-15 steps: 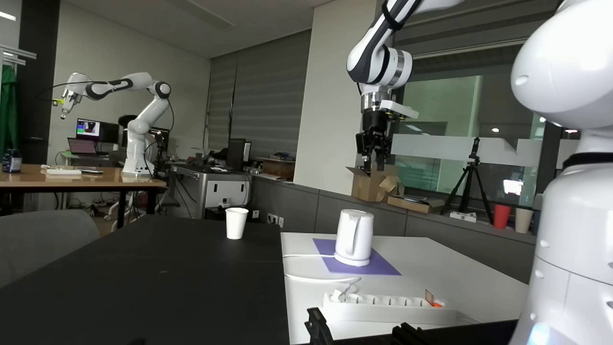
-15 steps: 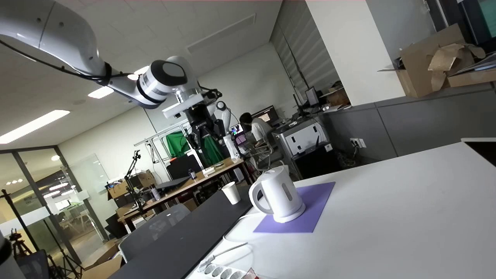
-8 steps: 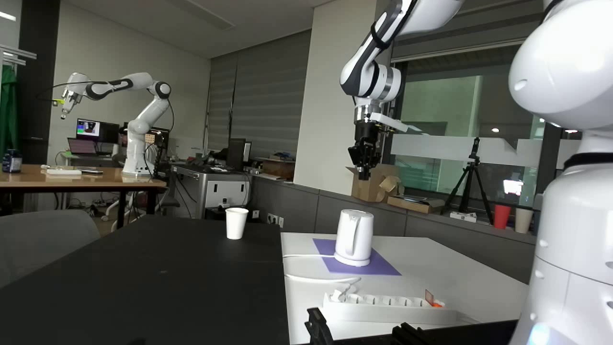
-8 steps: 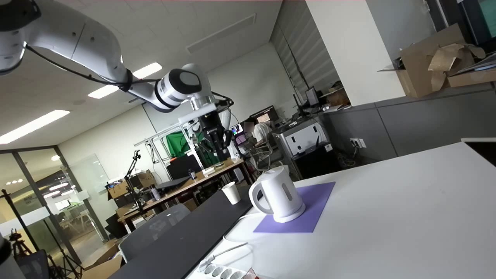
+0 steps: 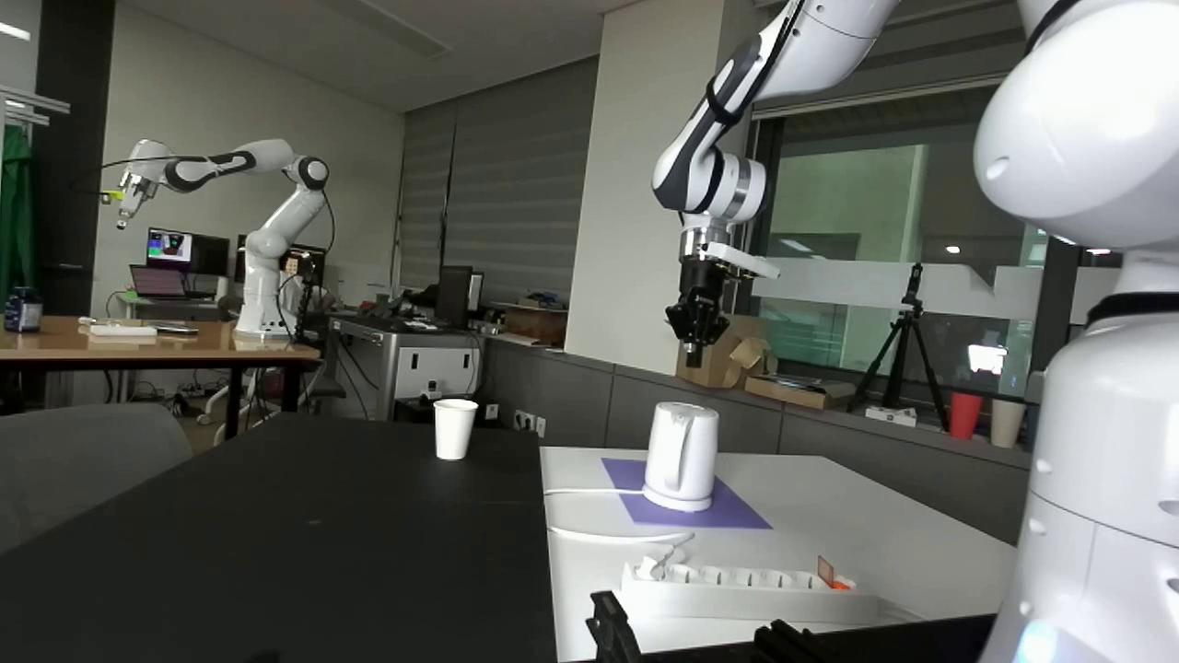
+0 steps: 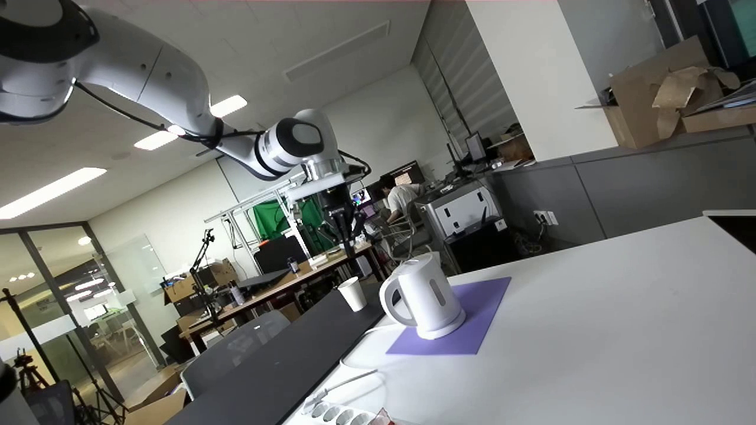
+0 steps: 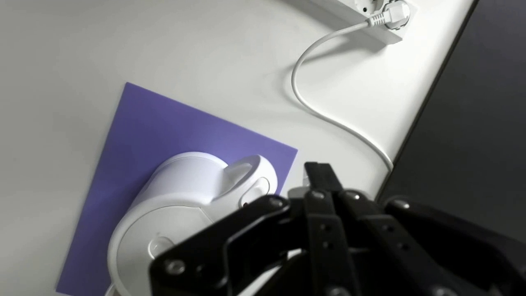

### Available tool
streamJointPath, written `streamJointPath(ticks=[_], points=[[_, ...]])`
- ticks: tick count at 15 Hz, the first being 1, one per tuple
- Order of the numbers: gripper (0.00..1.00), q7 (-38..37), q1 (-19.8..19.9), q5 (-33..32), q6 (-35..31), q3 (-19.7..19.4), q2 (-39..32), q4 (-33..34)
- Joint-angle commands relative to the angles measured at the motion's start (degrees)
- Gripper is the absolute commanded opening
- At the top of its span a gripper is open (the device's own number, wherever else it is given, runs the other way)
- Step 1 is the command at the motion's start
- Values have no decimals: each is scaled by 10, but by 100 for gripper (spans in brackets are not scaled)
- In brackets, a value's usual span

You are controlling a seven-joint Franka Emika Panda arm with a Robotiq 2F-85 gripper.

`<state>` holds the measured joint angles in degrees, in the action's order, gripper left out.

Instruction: Press the button on the handle of the kettle

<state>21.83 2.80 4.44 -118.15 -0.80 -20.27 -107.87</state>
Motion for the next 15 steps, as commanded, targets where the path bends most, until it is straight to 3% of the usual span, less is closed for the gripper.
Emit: streamJointPath(ticks=[1, 15], points=[[1, -3, 8, -3, 1, 9, -2, 2], [0, -22, 6, -2, -23, 9, 5, -17]])
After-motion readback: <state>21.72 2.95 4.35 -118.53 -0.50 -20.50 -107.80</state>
